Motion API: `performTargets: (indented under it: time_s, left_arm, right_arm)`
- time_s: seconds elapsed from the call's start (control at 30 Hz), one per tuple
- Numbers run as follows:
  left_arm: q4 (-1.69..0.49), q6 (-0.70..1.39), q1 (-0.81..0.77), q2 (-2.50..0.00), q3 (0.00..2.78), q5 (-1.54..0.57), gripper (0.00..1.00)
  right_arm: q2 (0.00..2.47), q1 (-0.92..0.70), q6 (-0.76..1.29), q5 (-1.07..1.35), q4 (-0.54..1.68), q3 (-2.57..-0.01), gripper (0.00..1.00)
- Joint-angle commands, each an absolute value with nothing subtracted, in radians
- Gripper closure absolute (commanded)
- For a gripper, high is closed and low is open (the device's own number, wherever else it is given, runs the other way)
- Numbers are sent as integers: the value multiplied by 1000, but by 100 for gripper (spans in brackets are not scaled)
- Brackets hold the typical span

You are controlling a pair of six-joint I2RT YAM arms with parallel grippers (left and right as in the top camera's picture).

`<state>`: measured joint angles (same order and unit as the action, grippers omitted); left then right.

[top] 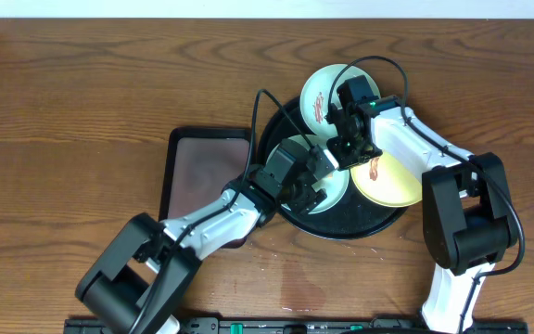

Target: Clean dirty plates on tray and stack at the side

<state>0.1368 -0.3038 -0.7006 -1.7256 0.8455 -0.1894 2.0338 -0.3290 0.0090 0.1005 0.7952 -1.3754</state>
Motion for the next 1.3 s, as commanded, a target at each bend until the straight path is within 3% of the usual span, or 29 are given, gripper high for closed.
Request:
performTargets:
  time_s: [0.0, 0.3, 0.57, 0.97, 1.03, 1.17, 1.27]
  left_arm:
    - [178, -344, -667, -1769, 846, -199, 20]
    - [228, -343, -649, -1792, 846, -251, 21]
    - [227, -343, -647, -1796, 846, -328, 33]
    - [251, -343, -646, -1880, 846, -313, 33]
    - [254, -343, -646, -1880, 846, -300, 39]
    - [263, -316, -645, -1879, 846, -295, 61]
    - [285, -223, -645, -1863, 846, -295, 66]
  right_arm:
    - [2051, -329, -9, 79, 801, -1377, 91]
    - [2051, -329, -10, 79, 804, -1378, 91]
    - [2051, -329, -10, 79, 804, -1378, 91]
    - [2051, -329, -10, 79, 805, -1378, 91]
    - [2051, -329, -10, 79, 805, -1378, 91]
    - [2051, -329, -10, 79, 804, -1378, 91]
    - [2051, -329, -10, 79, 804, -1378, 91]
